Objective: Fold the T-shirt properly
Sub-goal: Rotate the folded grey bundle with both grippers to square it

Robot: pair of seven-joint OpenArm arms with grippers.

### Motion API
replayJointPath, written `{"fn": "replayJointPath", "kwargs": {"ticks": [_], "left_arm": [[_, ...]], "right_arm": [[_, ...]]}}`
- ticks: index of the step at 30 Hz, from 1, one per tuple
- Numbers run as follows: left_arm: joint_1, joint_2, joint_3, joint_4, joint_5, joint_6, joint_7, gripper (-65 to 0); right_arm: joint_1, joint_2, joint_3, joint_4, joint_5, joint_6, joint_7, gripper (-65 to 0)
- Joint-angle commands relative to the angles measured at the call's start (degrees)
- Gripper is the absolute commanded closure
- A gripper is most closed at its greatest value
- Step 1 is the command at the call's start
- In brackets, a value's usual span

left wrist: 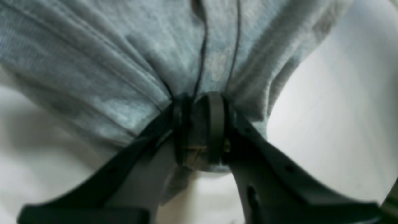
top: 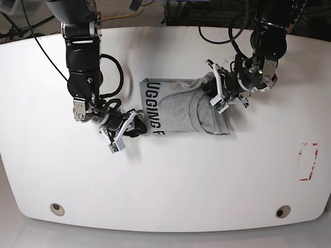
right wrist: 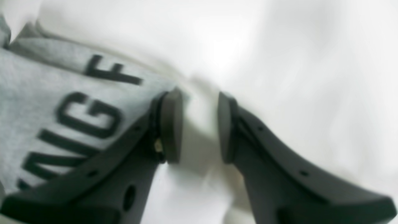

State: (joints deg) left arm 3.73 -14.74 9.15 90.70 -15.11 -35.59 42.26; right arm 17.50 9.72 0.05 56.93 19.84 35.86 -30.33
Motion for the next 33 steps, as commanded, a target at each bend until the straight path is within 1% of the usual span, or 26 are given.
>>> {"fn": "replayJointPath", "kwargs": {"ticks": [1,4,5,7,10,12,15,17,19,20,21,24,26,29,33], "left_arm": [[-1.2,-3.2,-0.3,-0.1,1.3,-1.2,1.0,-9.3],[-3.5,-6.0,-0.9,0.1,1.2,-4.4,1.0,-9.0],[-3.6,-6.6,-1.6,0.7,1.2,-4.4,1.1,-9.0],[-3.2,-7.7,-4.6,3.7,1.2,-4.4,1.4,-9.0],[-2.5,-7.9,-9.5,8.6,1.2,-4.4,1.6,-9.2],[-1.5,-7.9,-11.7,11.9,1.2,-4.4,2.9,-9.3],[-0.9,-7.4,-13.7,15.8,1.2,-4.4,6.2,-9.3],[-0.8,-5.3,-13.9,17.0,1.2,-4.4,8.4,-9.3],[0.1,-3.9,-13.9,17.2,1.2,-4.4,9.2,-9.3],[1.2,-2.8,-14.0,17.3,1.2,-4.4,9.3,-9.3],[1.7,-1.9,-13.9,17.4,1.2,-4.4,9.3,-9.3],[3.0,1.5,-13.8,17.3,1.4,-4.4,9.3,-9.3],[3.5,4.5,-13.7,17.2,1.6,-4.4,9.3,-9.3],[4.3,7.7,-13.7,17.3,1.6,-4.4,9.3,-9.3],[4.5,9.5,-13.7,17.2,1.6,-4.4,9.3,-9.3]], "right_arm": [[0.0,1.3,0.2,1.0,0.0,-0.1,-0.7,-17.6],[-2.2,2.5,0.2,5.2,0.4,-0.1,-1.2,-17.6],[-2.9,2.5,0.2,6.9,0.4,-0.2,-1.8,-17.6],[-4.5,2.9,0.3,12.7,0.5,-0.3,-5.2,-17.6],[-5.8,2.5,0.4,21.2,0.5,-0.3,-11.1,-17.6],[-6.8,2.3,0.3,26.7,0.5,-0.4,-14.2,-17.6],[-7.3,0.1,0.2,33.1,0.4,-0.4,-18.9,-17.8],[-7.3,-2.2,0.2,36.7,0.5,-0.2,-22.3,-17.8],[-7.2,-4.0,0.2,38.2,0.5,-0.1,-24.2,-17.8],[-7.2,-6.0,0.2,38.6,0.6,-0.1,-25.4,-17.8],[-7.2,-7.3,0.2,38.6,0.6,0.0,-25.8,-17.8],[-7.4,-10.1,-0.6,37.4,0.7,0.0,-25.8,-17.9],[-7.6,-12.3,-2.8,36.1,0.6,0.0,-25.7,-17.9],[-7.6,-14.3,-5.3,34.5,0.5,0.0,-25.7,-17.6],[-7.5,-16.5,-6.5,32.0,0.5,0.0,-25.6,-17.8]]}}
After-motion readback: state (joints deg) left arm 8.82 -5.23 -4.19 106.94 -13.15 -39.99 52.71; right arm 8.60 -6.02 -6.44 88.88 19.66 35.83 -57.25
